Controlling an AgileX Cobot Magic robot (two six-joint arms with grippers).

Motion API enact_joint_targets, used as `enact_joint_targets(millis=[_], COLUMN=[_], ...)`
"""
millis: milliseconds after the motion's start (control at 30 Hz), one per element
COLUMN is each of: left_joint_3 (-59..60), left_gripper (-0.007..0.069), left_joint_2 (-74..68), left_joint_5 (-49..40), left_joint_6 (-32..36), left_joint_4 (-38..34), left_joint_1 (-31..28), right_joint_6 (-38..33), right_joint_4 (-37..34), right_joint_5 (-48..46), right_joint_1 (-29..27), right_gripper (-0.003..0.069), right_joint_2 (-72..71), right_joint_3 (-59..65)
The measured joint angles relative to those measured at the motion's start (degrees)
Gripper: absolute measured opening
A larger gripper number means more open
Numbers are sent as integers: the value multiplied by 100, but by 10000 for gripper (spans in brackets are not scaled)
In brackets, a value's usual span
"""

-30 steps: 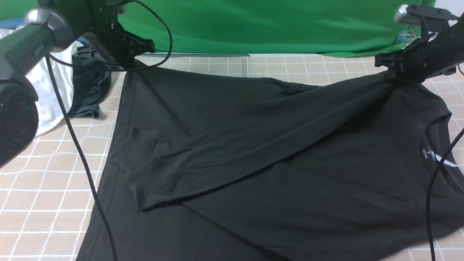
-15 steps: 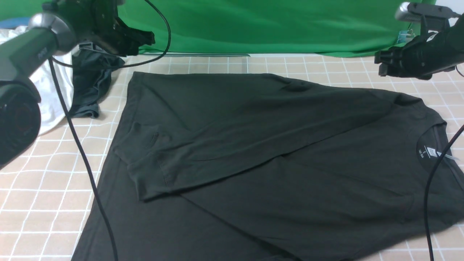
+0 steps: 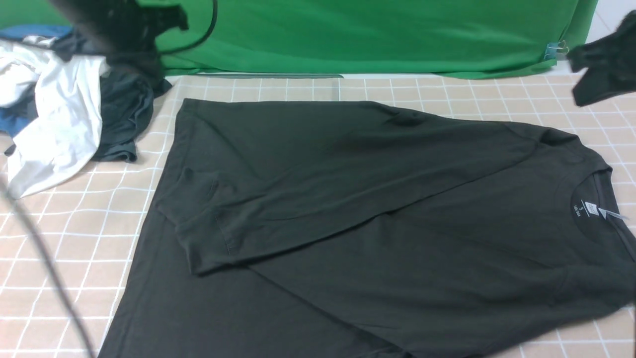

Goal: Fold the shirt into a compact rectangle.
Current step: 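Grasp the near edge of the shirt at its hem and shoulder corners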

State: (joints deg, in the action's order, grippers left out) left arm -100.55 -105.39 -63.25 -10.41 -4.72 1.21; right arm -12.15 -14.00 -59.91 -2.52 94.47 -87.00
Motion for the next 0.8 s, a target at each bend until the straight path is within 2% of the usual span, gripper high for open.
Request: enact_joint_targets(millis=[233, 433, 633, 800], left_joint_3=[3557, 5532, 6331, 6438], left_gripper=[10, 20, 143, 347], left_joint_2=[2247, 3259, 3289, 2955], left_joint_5=[90, 553, 970, 1064], left_joint_6=[-1020, -1253, -1363, -1517], left_joint_4=[294, 472, 789, 879], left_joint_1=[350, 364, 364, 364], right_joint_6=[-6, -101, -292, -415], right_joint_4=[-247, -418, -544, -658], right_joint_5=[94, 274, 374, 425], right_joint_1=[0, 0, 0, 0], right_gripper=[39, 39, 39, 39], right_joint_2=[-1227, -1529, -1536, -1540], right_joint_3=[1318, 2088, 2295, 2295])
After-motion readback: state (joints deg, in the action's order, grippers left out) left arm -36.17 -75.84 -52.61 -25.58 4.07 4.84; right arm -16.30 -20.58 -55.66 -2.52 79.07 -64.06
